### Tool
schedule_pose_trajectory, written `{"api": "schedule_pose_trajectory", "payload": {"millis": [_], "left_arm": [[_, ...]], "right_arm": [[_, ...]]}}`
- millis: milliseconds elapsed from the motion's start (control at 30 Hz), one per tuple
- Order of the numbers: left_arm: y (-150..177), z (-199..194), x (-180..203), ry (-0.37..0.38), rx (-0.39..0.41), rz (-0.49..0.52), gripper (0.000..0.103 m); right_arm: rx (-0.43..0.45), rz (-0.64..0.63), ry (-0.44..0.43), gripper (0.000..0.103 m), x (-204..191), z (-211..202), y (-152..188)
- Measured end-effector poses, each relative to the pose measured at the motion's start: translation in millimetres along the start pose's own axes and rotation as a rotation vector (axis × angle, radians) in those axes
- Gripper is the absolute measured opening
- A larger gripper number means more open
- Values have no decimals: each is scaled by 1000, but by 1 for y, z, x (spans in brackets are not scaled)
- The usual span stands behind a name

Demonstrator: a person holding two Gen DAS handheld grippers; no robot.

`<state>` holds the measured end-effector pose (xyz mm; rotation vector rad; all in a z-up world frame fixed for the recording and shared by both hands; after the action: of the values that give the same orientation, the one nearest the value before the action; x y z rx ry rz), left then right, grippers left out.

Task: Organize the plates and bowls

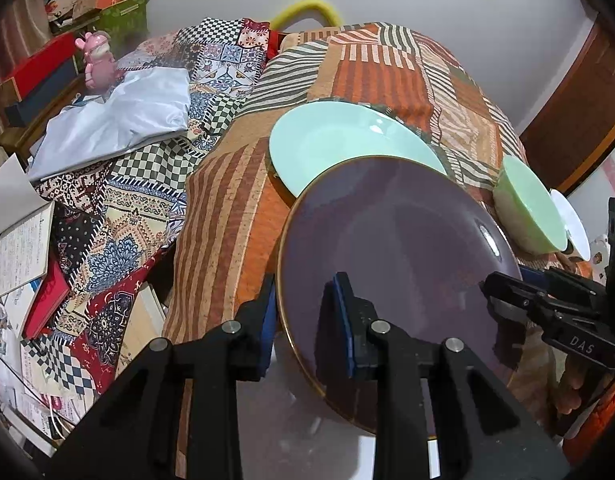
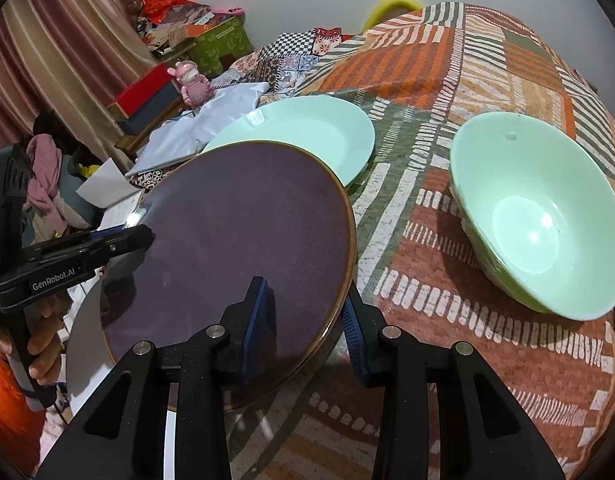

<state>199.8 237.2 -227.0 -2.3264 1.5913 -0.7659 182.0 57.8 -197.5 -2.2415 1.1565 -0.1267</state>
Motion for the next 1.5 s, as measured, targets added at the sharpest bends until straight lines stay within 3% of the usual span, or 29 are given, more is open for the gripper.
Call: {"api": "schedule_pose_trajectory", "payload": {"millis": [1167,1500], "left_arm": [[57,-67,72,91,64,11,27],[80,-73,93,94,44,43,27]], "right_arm": [[109,21,40,34,19,-86,46],[126,43,61,34,27,-108,68]]}}
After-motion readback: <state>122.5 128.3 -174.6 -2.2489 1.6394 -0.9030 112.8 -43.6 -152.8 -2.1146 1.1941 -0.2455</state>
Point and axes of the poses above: each gripper's, at about its wrist camera, not at the fingertips, and z roughly the way its jaws point, x to its right, y to its underside, the point moved 3 cm from there along z, roughly the way its jaws point, and after that the axes turned 11 degrees about -z, right-handed, at the moved point
